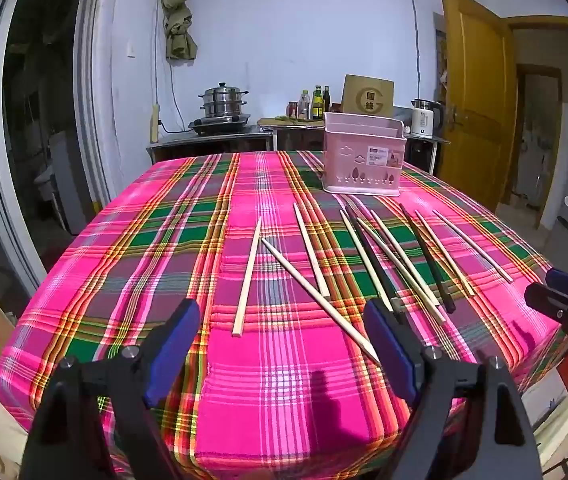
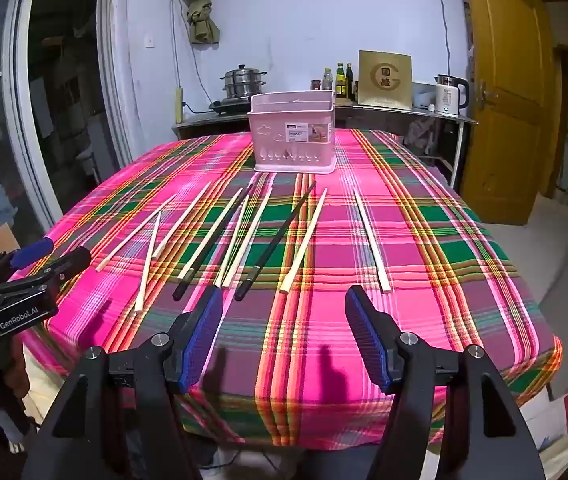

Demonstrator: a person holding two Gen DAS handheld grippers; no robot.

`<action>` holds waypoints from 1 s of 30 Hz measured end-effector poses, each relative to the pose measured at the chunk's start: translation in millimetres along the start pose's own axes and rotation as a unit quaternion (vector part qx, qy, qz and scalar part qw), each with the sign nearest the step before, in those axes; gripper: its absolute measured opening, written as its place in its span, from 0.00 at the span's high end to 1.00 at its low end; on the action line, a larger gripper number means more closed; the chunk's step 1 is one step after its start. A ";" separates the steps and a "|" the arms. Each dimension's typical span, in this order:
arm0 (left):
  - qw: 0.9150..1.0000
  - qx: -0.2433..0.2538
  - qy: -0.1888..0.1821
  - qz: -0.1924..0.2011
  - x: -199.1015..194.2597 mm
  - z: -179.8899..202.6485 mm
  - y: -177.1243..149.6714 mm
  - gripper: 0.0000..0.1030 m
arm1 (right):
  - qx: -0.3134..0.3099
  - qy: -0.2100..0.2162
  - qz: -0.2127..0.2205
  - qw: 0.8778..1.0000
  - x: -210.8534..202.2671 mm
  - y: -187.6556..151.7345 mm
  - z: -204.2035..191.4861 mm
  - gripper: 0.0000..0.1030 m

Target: Organize utensils

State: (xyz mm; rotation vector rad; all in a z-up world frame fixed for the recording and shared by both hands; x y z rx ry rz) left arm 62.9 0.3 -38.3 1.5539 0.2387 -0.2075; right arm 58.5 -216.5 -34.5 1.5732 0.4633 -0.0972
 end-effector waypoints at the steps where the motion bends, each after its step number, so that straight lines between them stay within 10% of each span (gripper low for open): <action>1: 1.000 0.000 0.000 0.000 -0.1 0.4 -0.1 0.17 | 0.000 0.000 0.000 1.000 -0.2 0.2 0.1 0.38; 30: 1.000 -0.006 -0.007 0.000 -2.3 5.6 1.7 0.17 | -0.004 -0.001 0.004 1.000 -5.7 7.4 -2.2 0.38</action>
Point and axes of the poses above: each gripper's, at about its wrist camera, not at the fingertips, and x roughly the way its jaws point, z to its right, y to its top, the point moved 8 cm from there along x, roughly the way its jaws point, and after that the axes turned 15 degrees about z, right-handed, at the moved point
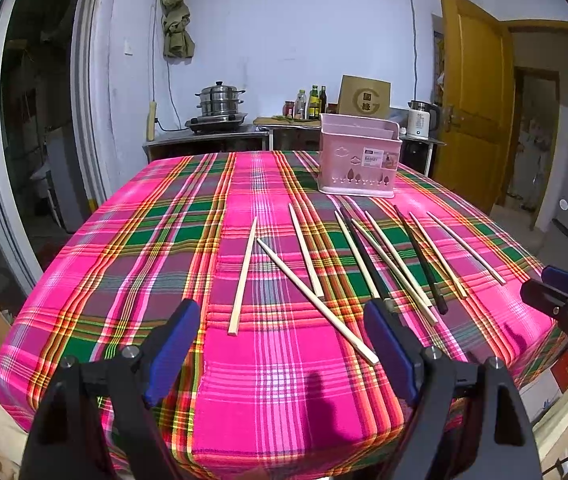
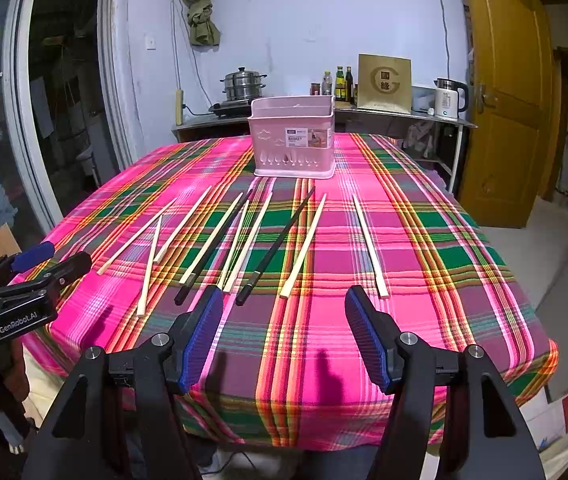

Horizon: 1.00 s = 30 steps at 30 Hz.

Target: Organize utensils

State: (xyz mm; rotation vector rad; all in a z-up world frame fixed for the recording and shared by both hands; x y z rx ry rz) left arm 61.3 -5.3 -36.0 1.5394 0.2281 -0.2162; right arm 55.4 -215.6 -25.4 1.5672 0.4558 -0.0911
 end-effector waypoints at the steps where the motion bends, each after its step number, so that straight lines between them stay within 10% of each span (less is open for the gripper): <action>1: 1.000 0.000 0.000 0.001 -0.2 0.2 0.2 0.17 | 0.000 0.000 0.000 1.000 -0.3 0.5 0.2 0.38; 30: 1.000 -0.003 -0.005 0.001 -2.4 1.1 0.3 0.17 | -0.001 -0.001 0.002 1.000 -2.0 1.4 -0.1 0.38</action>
Point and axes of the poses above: each gripper's, at about its wrist camera, not at the fingertips, and x roughly the way its jaws point, z to its right, y to its top, the point moved 8 cm from there along x, roughly the way its jaws point, and after that the axes turned 15 degrees about z, right-handed, at the moved point
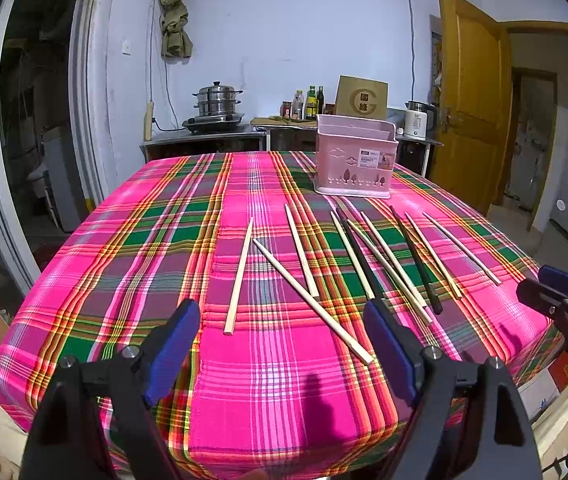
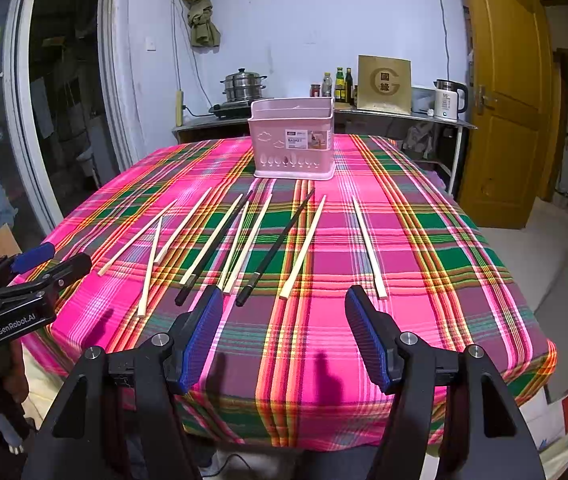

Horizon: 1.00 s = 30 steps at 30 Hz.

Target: Organize utensils

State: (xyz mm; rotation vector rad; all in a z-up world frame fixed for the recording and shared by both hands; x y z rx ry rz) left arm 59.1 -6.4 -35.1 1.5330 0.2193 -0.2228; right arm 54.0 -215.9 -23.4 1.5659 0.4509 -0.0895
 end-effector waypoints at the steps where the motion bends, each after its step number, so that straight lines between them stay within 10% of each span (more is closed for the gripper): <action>1: 1.000 0.000 0.000 0.000 0.2 -0.1 -0.2 0.17 | 0.000 0.000 0.000 1.000 0.1 0.1 0.2 0.38; 30: 0.999 0.005 -0.007 -0.053 42.3 -0.4 -11.3 0.17 | 0.002 0.006 -0.013 1.000 29.8 1.0 8.4 0.38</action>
Point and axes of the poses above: each gripper's, at about its wrist camera, not at the fingertips, and x roughly the way its jaws point, z to its right, y to its top, the point moved 8 cm from there along x, roughly the way its jaws point, and after that the axes turned 15 degrees about z, right-handed, at the moved point
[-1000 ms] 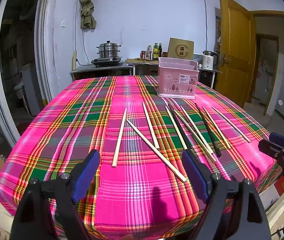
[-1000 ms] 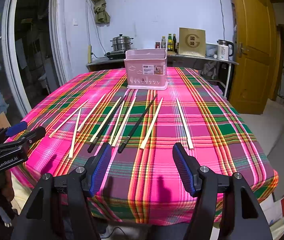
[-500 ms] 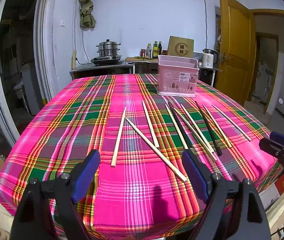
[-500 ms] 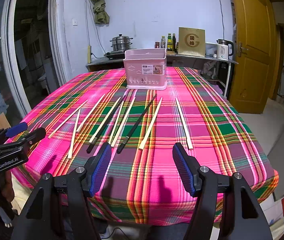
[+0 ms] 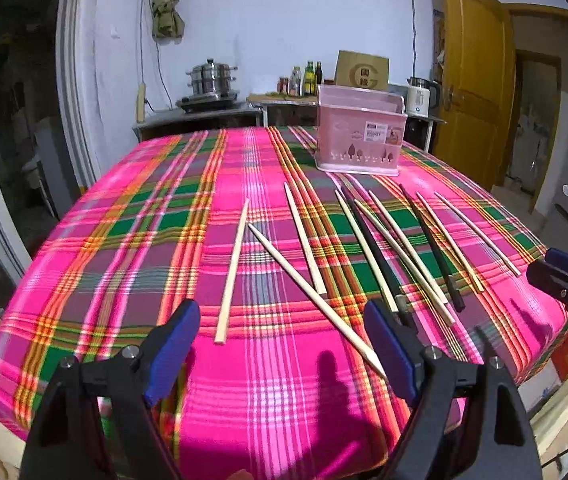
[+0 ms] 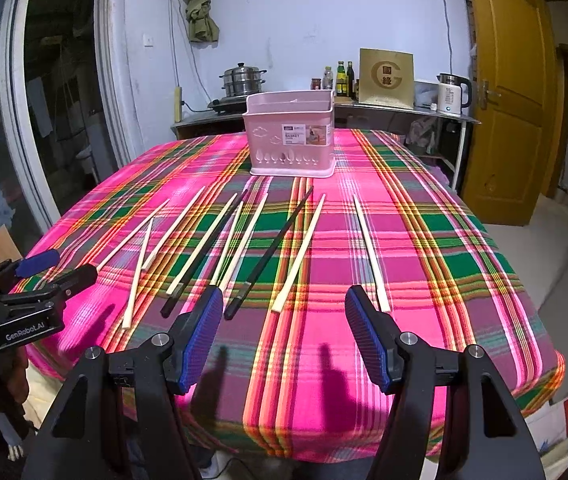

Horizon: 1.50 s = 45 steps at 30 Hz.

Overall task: Organize utensils
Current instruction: 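Grasp a wooden chopstick with the left gripper while the right gripper grasps another chopstick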

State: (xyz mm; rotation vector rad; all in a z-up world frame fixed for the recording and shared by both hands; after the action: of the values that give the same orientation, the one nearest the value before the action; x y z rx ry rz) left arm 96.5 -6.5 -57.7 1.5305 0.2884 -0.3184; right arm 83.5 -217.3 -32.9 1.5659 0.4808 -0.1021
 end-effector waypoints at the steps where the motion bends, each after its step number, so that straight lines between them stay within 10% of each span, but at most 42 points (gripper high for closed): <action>1: 1.000 -0.003 -0.003 -0.004 4.0 0.0 0.6 0.17 | 0.000 0.000 -0.002 1.000 3.8 0.5 0.7 0.38; 12: 0.998 -0.034 -0.003 -0.052 58.0 -14.5 13.8 0.26 | 0.005 0.019 -0.023 1.000 47.9 16.4 1.6 0.38; 29: 0.988 -0.071 -0.014 -0.136 112.7 -19.7 8.2 0.60 | -0.018 0.061 -0.107 0.992 157.6 34.7 -30.2 0.66; 45: 0.987 -0.036 0.025 -0.157 136.7 -19.3 13.1 0.69 | -0.014 0.046 -0.186 0.981 225.7 20.9 -24.5 0.81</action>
State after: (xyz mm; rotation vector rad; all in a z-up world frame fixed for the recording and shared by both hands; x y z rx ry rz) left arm 228.3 10.0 -97.7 1.4221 0.5769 -0.5125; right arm 289.5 -139.6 -92.1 1.4418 0.8429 -0.3083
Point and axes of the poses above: each gripper's, at about its wrist camera, not at the fingertips, and x roughly the way its jaws point, z to its right, y to its top, the point moved 8 cm from there along x, roughly the way its jaws point, and after that the axes turned 15 degrees about z, right-handed, at the moved point
